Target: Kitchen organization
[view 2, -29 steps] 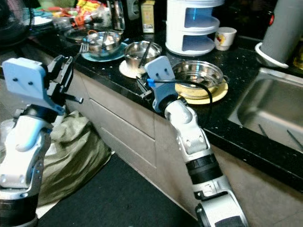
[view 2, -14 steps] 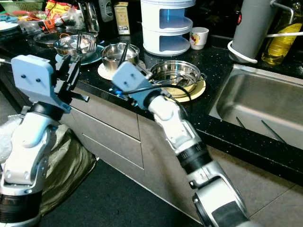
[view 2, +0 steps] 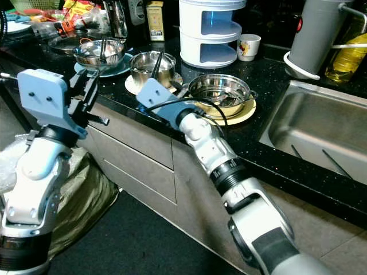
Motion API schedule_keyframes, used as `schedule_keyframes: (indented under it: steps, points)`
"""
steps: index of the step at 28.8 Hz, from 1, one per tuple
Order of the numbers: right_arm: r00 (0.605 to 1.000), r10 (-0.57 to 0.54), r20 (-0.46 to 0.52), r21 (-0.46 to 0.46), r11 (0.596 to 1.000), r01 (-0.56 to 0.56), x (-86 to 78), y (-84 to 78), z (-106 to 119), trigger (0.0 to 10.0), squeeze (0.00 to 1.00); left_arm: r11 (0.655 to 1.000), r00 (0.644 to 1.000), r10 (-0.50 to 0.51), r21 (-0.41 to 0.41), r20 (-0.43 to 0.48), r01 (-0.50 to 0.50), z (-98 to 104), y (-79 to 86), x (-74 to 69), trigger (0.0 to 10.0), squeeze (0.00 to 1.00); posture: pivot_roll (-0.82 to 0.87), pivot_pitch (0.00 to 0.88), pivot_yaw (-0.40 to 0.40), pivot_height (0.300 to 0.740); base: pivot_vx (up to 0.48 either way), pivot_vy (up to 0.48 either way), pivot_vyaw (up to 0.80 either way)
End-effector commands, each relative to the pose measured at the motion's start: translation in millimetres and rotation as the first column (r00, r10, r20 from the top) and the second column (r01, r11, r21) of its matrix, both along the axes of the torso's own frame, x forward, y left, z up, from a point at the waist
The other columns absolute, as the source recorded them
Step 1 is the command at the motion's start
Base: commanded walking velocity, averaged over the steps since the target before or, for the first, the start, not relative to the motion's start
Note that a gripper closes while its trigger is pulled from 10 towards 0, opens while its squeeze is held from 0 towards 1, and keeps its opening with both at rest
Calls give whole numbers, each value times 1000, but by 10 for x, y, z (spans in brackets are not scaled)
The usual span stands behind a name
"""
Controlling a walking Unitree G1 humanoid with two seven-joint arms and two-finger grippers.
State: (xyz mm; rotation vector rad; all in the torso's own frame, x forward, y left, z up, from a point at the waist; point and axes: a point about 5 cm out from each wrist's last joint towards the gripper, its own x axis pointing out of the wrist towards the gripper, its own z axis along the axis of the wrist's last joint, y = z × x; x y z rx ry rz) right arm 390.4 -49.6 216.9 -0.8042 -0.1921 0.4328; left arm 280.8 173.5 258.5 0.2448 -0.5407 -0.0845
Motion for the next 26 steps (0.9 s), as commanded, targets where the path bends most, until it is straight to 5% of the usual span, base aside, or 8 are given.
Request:
schedule_keyframes:
  steps: [1, 6, 16, 18, 19, 20, 26]
  points:
    - [1000, -27, 13, -44, 999, 28, 39, -18, 11, 10000, 0, 1000, 1000, 11, 10, -10, -11, -33, 4, -8, 10000, 0, 103, 0, -36, 740, 0, 0, 0]
    - [992, -122, 39, -140, 982, 126, 154, -188, 33, 10000, 0, 1000, 1000, 17, 8, -7, -17, -30, -8, -29, 10000, 0, 106, 0, -41, 740, 0, 0, 0]
    - [993, -122, 9, -118, 986, 122, 176, -373, 9, 10000, 0, 1000, 1000, 18, 8, -8, -18, -28, -7, -26, 10000, 0, 100, 0, -32, 740, 0, 0, 0]
    - [994, -105, -11, -74, 992, 104, 174, -417, -4, 2039, 0, 1000, 1000, 15, 7, -6, -15, -22, -16, -24, 10000, 0, 95, 0, -28, 740, 0, 0, 0]
    - [995, -98, -16, -58, 994, 97, 172, -428, -7, 2039, 0, 1000, 1000, 14, 7, -5, -14, -20, -18, -23, 10000, 0, 95, 0, -28, 740, 0, 0, 0]
    - [996, -87, -28, -25, 996, 86, 165, -449, -17, 0, 0, 1000, 1000, 13, 6, -4, -13, -19, -21, -21, 10000, 0, 95, 0, -28, 740, 0, 0, 0]
    - [996, -85, -39, -6, 996, 85, 153, -520, -52, 0, 0, 1000, 1000, 11, 5, -6, -11, -24, -29, -21, 10000, 0, 87, 0, -26, 740, 0, 0, 0]
